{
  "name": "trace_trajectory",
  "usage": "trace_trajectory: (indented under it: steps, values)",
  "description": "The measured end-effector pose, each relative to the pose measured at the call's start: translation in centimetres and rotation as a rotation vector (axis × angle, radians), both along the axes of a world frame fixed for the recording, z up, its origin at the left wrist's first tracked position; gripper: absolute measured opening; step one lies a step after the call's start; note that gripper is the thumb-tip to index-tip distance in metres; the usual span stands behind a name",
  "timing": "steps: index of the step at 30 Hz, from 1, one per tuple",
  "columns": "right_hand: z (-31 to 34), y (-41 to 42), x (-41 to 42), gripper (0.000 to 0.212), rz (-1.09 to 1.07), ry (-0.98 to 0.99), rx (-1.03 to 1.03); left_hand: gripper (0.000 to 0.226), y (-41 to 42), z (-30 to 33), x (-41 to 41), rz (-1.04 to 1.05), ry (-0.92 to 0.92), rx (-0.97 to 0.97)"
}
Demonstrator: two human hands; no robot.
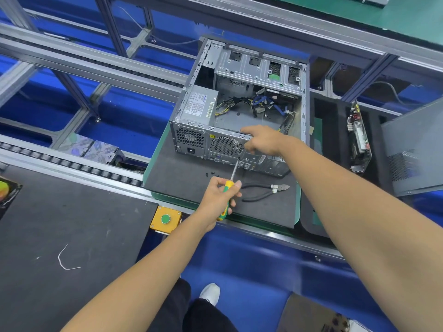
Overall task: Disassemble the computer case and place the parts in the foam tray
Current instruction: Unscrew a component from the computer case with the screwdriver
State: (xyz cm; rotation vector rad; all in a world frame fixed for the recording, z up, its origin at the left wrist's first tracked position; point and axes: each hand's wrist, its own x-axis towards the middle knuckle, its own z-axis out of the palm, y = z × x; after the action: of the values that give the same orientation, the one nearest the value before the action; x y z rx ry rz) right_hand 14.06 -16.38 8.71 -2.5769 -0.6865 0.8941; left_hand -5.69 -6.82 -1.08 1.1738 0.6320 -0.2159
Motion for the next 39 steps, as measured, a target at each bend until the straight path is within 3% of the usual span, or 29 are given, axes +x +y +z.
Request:
trace_trajectory:
  steps: [4,10,17,21,25,30,35,39]
  values:
    - [0.2,0.0,-0.1,0.063,0.007,-0.015,0.001,0.022,-0.2,-0.4,0.1,0.048,-0.04,0.009]
    - [0.5,0.0,-0.3,0.043,0.045,-0.024,-0.002,0.017,-0.2,-0.3,0.7,0.058,-0.029,0.045]
    - [0.6,-0.1,-0.3,0.055,0.047,-0.019,0.011,0.022,0.2,-0.5,0.4,-0.04,-0.092,0.079]
    - [0.9,-0.1,-0.5,0.022,0.052,-0.012,0.022,0.014,-0.4,-0.4,1.4,-0.065,-0.096,0.171]
    - [0.9,-0.1,-0.6,0.042,0.03,-0.004,0.027,0.018,-0.5,-0.2,3.2,-0.089,-0.126,0.214]
    - [0.7,-0.1,-0.4,0.024,0.065,0.0,0.031,0.004,-0.4,-0.5,5.3,-0.048,-0.125,0.244]
    - [0.5,-0.2,-0.3,0.023,0.052,-0.001,0.049,0.021,-0.1,-0.9,5.8,-0.051,-0.058,0.128]
    - [0.5,-0.3,-0.2,0.027,0.067,-0.014,0.046,0.022,-0.3,-1.2,6.1,-0.024,-0.042,0.138]
